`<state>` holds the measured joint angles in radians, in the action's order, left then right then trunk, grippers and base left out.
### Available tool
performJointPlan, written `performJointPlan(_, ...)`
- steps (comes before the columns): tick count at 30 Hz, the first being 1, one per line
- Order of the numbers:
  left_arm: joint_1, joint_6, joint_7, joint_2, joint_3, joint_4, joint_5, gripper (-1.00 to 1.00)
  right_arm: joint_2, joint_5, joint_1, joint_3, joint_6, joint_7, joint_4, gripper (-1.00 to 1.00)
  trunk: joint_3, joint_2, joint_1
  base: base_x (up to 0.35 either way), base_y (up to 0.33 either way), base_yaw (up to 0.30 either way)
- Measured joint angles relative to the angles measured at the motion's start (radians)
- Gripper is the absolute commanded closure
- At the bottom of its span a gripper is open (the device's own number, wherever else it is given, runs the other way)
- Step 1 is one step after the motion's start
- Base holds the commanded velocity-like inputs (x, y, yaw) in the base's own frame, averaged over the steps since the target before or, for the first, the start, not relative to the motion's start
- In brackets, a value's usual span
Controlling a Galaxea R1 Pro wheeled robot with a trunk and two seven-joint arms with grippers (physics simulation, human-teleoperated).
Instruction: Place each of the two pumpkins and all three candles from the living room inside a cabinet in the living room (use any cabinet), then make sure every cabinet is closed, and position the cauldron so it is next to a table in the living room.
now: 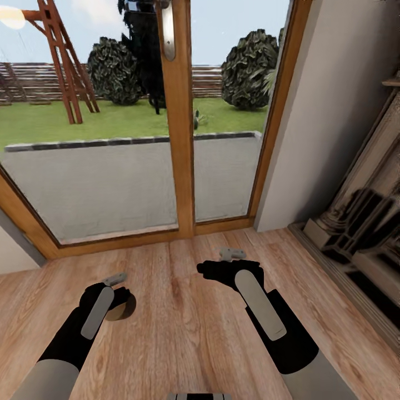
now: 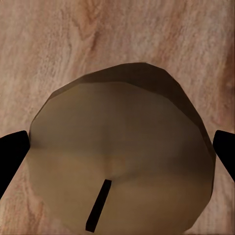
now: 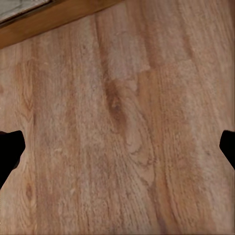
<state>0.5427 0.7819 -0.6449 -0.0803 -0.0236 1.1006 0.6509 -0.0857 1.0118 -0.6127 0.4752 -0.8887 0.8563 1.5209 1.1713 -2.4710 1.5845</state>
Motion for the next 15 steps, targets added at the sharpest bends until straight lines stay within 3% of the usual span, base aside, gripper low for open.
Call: performJointPlan(15, 0.000, 0.000, 0.001, 0.000, 0.000, -0.001, 0.000, 1.00, 0.000, 0.000, 0.000, 0.000, 0.000, 0.000, 0.001, -1.00, -0.039, 0.091, -0.050, 0.000, 0.000, -0.005)
